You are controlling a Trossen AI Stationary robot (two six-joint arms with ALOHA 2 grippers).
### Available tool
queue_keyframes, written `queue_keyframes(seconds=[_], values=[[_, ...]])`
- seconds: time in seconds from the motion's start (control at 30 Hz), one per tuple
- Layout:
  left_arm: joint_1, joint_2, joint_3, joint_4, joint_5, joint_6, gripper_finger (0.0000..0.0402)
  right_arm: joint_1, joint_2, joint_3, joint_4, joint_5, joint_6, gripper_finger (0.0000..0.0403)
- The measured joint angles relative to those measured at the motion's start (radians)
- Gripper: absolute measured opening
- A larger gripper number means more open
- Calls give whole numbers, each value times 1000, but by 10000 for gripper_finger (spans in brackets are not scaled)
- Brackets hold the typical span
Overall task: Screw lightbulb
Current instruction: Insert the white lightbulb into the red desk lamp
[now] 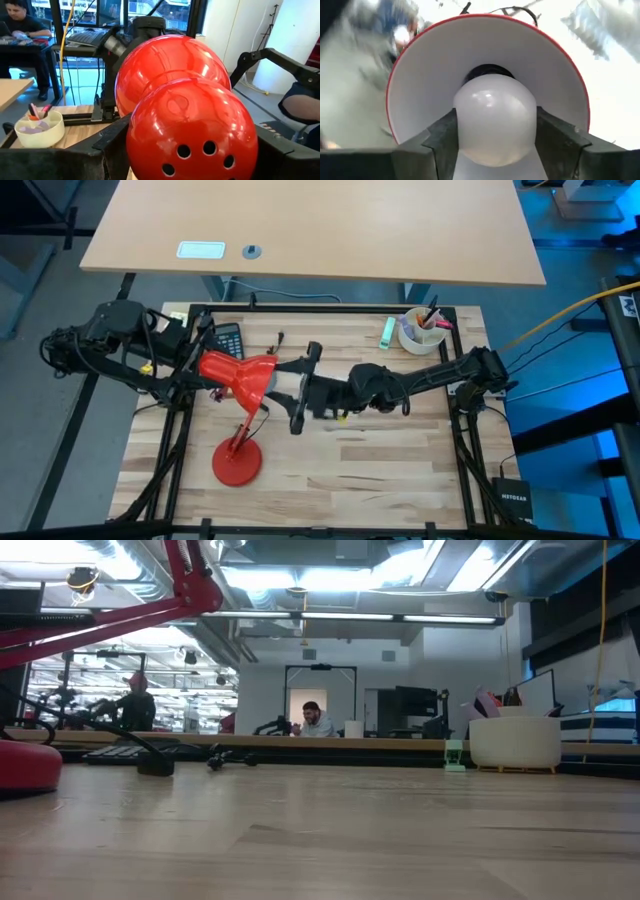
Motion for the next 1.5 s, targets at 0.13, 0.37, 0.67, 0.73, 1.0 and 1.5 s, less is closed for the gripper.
queue_keyframes(seconds=[0.13,0.37,0.67,0.73,1.0,1.5], values=[[0,0,1,-1,-1,23,266,-8,-1,0,-16,-2,540,228],[0,0,2,-12,-2,70,266,-6,-2,0,-29,-21,1534,229],[0,0,2,-17,-2,97,266,-7,-1,0,-7,-28,1884,230],[0,0,2,-17,-2,99,266,-7,-1,0,-11,-28,1875,230],[0,0,1,-19,-2,89,266,-7,-1,0,-15,-28,1866,230],[1,1,0,-20,-4,29,266,-11,-2,0,-36,32,1839,230]])
